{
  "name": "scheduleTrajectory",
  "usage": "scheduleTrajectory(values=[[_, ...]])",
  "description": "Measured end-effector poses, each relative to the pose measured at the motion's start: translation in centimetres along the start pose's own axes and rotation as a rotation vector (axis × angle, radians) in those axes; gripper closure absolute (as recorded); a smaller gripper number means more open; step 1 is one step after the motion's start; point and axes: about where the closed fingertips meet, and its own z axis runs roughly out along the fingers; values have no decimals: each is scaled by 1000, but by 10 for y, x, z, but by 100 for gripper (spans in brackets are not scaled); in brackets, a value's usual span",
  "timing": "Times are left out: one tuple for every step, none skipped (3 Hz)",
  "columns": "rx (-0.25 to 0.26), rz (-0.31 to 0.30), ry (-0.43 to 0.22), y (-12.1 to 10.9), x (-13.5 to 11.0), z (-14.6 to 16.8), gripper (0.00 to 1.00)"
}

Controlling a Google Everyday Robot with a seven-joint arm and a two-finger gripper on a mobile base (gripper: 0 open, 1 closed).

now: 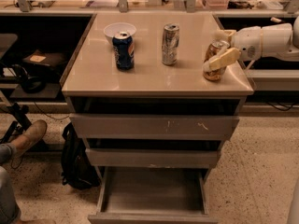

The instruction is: Place orange can into bottom drawer

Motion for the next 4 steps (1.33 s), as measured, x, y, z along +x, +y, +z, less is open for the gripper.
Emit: scheduleTrajectory(values=[[0,0,0,0,0,0,19],[0,0,0,0,0,0,42],[-1,0,0,0,0,0,65],[-3,1,-1,0,0,1,88]])
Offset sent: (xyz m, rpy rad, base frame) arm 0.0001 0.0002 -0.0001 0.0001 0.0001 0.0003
